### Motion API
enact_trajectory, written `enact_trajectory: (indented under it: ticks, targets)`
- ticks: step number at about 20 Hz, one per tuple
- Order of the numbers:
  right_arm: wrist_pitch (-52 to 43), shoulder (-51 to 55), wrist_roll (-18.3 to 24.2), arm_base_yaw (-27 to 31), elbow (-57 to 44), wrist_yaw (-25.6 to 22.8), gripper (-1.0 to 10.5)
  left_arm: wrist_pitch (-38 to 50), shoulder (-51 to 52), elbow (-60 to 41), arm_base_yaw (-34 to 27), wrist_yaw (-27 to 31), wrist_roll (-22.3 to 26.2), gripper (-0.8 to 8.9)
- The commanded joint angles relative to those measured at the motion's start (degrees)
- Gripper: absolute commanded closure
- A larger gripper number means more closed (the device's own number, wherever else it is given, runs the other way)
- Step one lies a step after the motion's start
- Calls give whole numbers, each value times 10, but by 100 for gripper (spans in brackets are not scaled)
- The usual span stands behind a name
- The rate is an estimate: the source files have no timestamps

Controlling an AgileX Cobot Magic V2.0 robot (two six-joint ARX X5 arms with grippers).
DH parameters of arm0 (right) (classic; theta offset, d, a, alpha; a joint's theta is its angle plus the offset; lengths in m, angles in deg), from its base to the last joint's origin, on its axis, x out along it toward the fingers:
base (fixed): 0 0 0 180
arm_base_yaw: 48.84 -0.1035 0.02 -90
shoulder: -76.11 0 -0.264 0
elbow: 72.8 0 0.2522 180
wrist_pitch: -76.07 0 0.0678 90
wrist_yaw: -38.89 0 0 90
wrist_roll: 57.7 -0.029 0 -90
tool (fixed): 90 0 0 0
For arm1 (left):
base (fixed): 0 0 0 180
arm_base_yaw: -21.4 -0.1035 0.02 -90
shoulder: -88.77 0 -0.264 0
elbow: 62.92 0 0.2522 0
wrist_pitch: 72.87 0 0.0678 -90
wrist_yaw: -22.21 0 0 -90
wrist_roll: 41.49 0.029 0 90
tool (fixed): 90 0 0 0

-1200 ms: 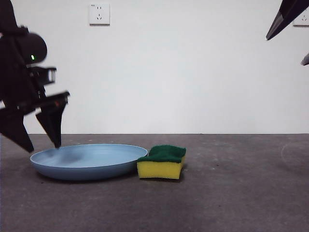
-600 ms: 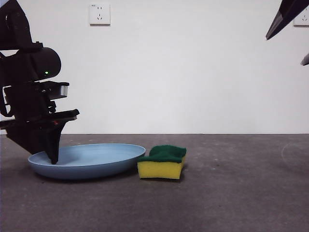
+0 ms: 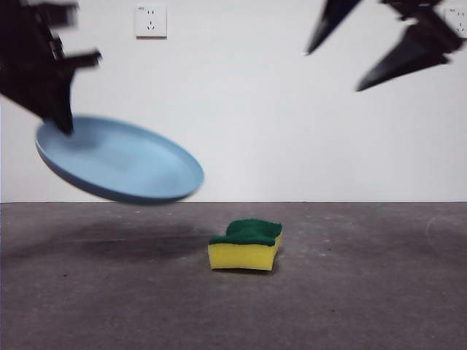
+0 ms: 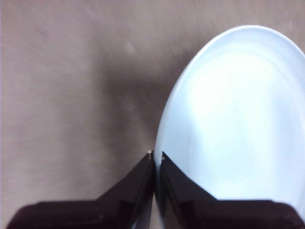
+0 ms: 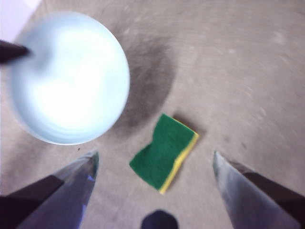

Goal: Pick up the plate,pick up the cloth,clean the plate with the cloth

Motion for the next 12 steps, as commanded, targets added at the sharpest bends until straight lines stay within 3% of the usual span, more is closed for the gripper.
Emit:
enact_trajectory:
  ticks: [1, 6, 10, 12]
  targets:
    - [13, -68, -5, -45, 47, -43, 583, -22, 38, -6, 0, 25, 3, 821]
    - [21, -215, -11, -118, 118, -126, 584, -66, 79, -6, 0, 35, 15, 821]
    - [20, -298, -40, -137, 132, -137, 609, -78, 79, -6, 0, 35, 16, 821]
    - [19, -329, -44, -137, 132, -166, 609, -78, 79, -6, 0, 34, 17, 821]
